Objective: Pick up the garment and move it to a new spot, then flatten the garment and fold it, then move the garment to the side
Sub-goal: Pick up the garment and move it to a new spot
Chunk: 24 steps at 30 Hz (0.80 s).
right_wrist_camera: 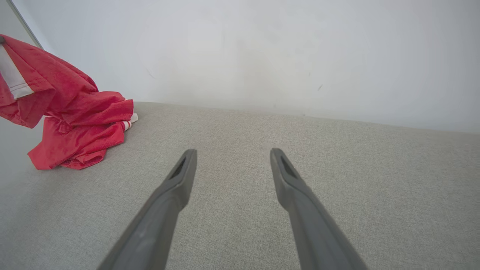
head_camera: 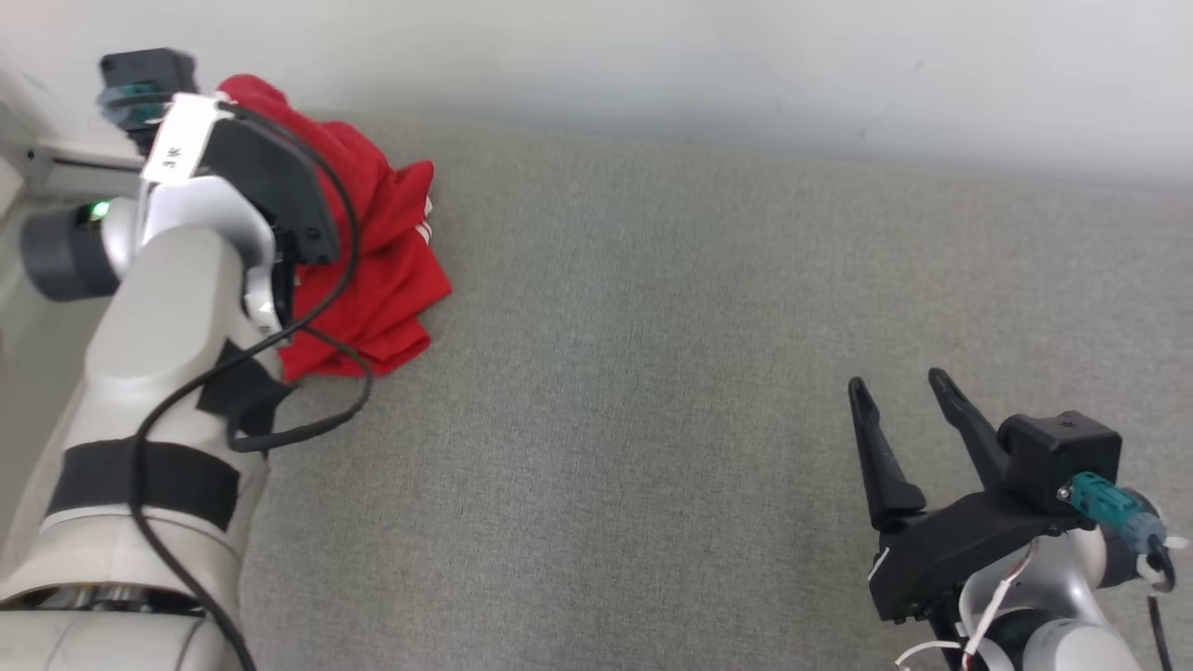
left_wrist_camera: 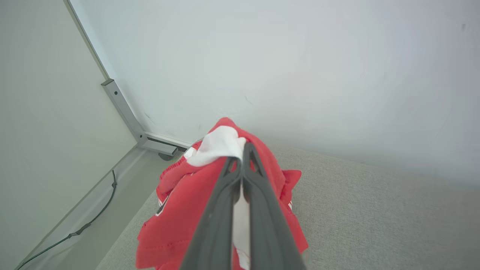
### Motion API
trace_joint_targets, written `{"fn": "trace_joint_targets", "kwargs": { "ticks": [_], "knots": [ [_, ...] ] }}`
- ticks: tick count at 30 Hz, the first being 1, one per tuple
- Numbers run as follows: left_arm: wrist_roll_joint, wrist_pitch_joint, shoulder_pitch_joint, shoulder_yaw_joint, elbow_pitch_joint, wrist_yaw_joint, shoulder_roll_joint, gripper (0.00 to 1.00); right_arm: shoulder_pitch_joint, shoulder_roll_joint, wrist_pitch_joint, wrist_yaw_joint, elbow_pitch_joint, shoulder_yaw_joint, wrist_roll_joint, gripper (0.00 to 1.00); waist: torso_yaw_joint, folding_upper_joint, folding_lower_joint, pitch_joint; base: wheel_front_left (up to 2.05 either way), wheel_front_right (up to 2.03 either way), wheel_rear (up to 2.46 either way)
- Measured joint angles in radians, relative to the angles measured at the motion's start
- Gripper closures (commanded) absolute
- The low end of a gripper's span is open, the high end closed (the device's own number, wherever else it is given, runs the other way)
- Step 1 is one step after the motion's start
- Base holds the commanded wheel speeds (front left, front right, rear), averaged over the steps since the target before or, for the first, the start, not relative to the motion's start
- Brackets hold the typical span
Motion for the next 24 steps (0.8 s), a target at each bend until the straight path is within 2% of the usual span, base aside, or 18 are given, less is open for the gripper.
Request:
{"fn": "trace_joint_targets", "kwargs": {
  "ticks": [6, 14, 20, 24],
  "knots": [
    [0.001, -0.008, -0.002, -0.012, 0.028, 0.000, -0.022, 1.00, -0.020, 0.019, -0.048, 0.000, 0.086, 0.040, 0.036, 0.00, -0.019, 0.0000, -0.0001, -0.081, 0.00, 0.00, 0.00],
    [-0.050, -0.007, 0.016, 0.033, 0.049, 0.000, -0.024, 1.00, -0.021, 0.025, -0.102, 0.000, 0.148, 0.088, 0.060, 0.00, -0.075, -0.0001, -0.0003, -0.166, 0.00, 0.00, 0.00],
    [-0.269, 0.044, 0.084, -0.130, -0.045, 0.001, -0.020, 1.00, -0.011, 0.025, -0.141, 0.000, 0.171, 0.119, 0.075, 0.00, -0.157, -0.0002, -0.0002, -0.210, 0.00, 0.00, 0.00],
    [-0.391, 0.066, 0.144, -0.197, -0.116, 0.001, -0.020, 1.00, -0.010, 0.025, -0.170, 0.000, 0.179, 0.133, 0.095, 0.00, -0.217, -0.0002, -0.0001, -0.230, 0.00, 0.00, 0.00]
  ]
}}
